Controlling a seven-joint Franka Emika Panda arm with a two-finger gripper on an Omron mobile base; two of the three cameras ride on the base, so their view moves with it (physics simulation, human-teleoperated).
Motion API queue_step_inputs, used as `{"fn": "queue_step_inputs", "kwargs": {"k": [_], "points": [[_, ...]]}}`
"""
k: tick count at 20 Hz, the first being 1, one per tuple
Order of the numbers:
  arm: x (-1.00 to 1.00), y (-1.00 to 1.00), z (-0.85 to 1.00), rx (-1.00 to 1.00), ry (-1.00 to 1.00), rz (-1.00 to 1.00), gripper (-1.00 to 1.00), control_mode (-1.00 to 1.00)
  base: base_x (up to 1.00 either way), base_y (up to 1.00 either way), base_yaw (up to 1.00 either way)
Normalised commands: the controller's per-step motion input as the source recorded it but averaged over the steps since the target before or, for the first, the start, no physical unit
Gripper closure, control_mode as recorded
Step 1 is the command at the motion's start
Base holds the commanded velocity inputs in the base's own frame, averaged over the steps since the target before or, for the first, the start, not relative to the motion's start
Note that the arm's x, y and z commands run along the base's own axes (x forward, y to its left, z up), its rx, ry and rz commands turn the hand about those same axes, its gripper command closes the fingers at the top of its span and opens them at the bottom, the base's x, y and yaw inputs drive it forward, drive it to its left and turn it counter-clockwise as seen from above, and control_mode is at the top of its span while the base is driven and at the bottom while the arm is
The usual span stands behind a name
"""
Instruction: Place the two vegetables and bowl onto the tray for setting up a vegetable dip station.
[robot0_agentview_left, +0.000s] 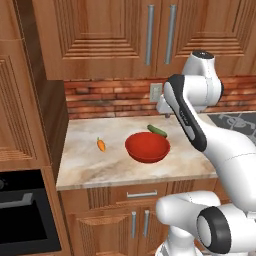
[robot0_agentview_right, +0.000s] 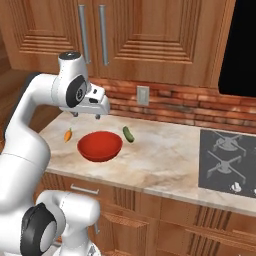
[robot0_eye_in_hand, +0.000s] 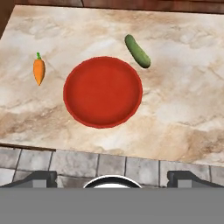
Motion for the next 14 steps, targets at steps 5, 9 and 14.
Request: {"fn": "queue_step_inputs", "kwargs": {"k": [5, 9, 14], "points": [[0.0, 0.0, 0.0, 0.0, 0.0, 0.0, -1.0, 1.0, 0.3, 0.05, 0.0], [0.0, 0.0, 0.0, 0.0, 0.0, 0.0, -1.0, 1.0, 0.26, 0.05, 0.0], [0.0, 0.0, 0.0, 0.0, 0.0, 0.0, -1.0, 1.0, 0.31, 0.05, 0.0]]}}
